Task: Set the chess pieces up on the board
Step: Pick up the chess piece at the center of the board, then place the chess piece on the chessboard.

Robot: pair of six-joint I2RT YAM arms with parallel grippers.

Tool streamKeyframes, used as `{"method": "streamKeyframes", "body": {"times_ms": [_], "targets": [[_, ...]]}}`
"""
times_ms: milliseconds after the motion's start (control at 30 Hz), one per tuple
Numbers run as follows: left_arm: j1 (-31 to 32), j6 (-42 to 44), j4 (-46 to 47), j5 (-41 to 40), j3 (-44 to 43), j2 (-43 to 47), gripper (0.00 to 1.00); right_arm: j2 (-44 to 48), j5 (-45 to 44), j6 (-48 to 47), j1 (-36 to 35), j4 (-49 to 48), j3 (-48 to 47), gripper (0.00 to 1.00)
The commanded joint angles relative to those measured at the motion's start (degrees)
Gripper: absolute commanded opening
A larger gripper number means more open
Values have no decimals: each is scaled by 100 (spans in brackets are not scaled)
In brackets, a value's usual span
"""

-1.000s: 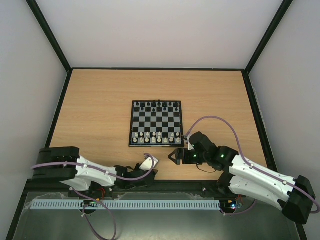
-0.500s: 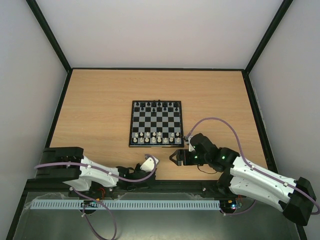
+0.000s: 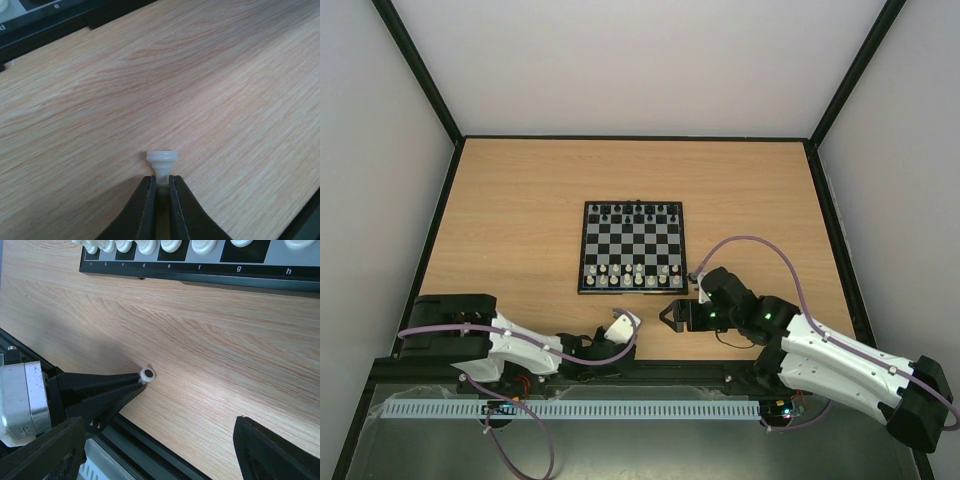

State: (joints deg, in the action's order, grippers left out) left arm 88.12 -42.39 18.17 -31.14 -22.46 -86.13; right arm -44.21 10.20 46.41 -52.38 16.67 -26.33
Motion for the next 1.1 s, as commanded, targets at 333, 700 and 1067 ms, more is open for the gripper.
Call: {"method": "streamKeyframes", "body": {"times_ms": [333, 700, 1067], "targets": [[-36, -44, -963, 559, 110, 1525, 3, 91, 240, -31, -18, -65, 91, 82], [-1509, -260, -1439, 3173, 574, 4150, 4, 272, 909, -304, 19, -264, 5, 81], [-3063, -435, -1120, 6118, 817, 4855, 5, 360, 3380, 274, 267, -2333, 228, 74]]}}
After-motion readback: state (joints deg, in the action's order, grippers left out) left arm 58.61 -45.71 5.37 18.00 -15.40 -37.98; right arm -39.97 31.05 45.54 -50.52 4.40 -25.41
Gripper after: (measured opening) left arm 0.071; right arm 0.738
